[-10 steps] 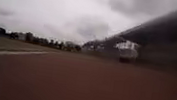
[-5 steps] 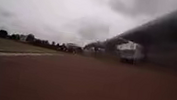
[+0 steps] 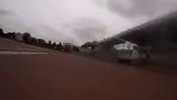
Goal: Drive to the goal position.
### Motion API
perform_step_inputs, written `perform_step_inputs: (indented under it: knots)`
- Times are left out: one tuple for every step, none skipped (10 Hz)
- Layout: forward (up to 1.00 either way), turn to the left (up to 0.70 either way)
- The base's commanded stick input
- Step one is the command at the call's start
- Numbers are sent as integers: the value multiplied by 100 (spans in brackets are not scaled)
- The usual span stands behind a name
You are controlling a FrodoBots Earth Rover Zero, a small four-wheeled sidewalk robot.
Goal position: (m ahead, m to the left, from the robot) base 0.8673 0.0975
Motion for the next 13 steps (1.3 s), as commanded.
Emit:
perform_step_inputs:
  knots:
    - [100,0]
    - [100,0]
    - [100,0]
    - [100,0]
    - [100,0]
    - [100,0]
    - [100,0]
    - [100,0]
    - [100,0]
    - [100,0]
    - [100,0]
    - [100,0]
    - [100,0]
